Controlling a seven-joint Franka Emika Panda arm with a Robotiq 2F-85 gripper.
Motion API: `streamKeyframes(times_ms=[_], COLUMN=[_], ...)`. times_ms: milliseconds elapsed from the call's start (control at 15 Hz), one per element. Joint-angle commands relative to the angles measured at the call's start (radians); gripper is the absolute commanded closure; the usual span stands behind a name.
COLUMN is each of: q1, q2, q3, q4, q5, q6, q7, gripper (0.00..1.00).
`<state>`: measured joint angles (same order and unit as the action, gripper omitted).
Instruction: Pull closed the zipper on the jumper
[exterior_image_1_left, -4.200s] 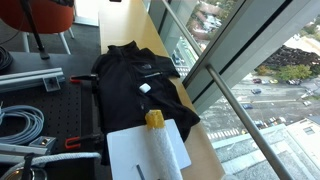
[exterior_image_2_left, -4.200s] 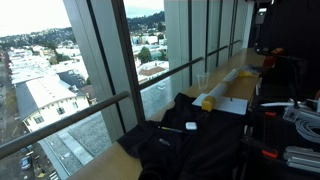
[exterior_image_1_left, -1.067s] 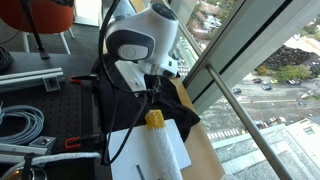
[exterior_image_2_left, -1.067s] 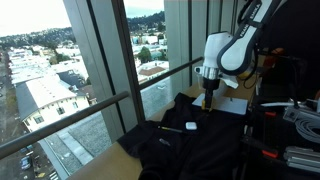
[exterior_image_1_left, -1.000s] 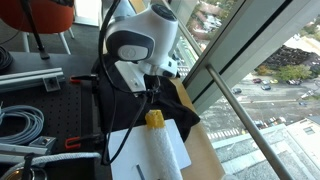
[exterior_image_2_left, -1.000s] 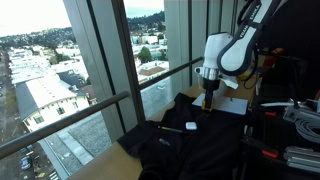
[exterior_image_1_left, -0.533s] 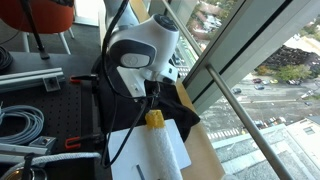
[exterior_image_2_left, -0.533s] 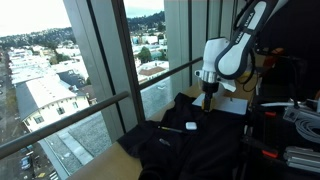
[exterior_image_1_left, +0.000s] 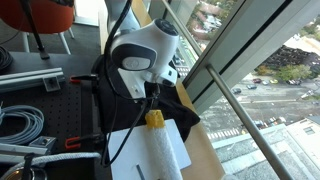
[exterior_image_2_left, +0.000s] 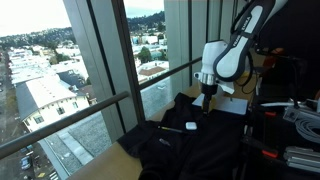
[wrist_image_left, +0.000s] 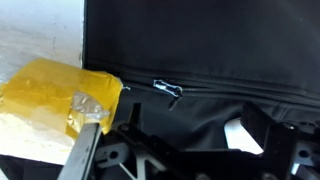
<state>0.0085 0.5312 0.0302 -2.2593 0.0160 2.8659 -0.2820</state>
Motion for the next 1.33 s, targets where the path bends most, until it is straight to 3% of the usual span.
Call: streamKeyframes(times_ms=[0, 667, 733, 867, 933, 1267], q1=[-0.001, -0.010, -0.010, -0.012, -0.015, -0.022], q2=[0.003, 0.003, 0.005, 0.012, 0.012, 0.018], q3=[0.014, 0.008, 0.008, 0.006, 0.007, 0.000], q4=[-0.003, -0.019, -0.016, -0.009, -0.008, -0.010], q5=[-0.040, -0.048, -0.048, -0.048, -0.046, -0.047], q6=[0.014, 0.012, 0.013, 0.012, 0.012, 0.014], q7=[0.039, 0.052, 0.053, 0.054, 0.053, 0.053], gripper=[0.00, 0.00, 0.05, 0.30, 0.31, 0.71])
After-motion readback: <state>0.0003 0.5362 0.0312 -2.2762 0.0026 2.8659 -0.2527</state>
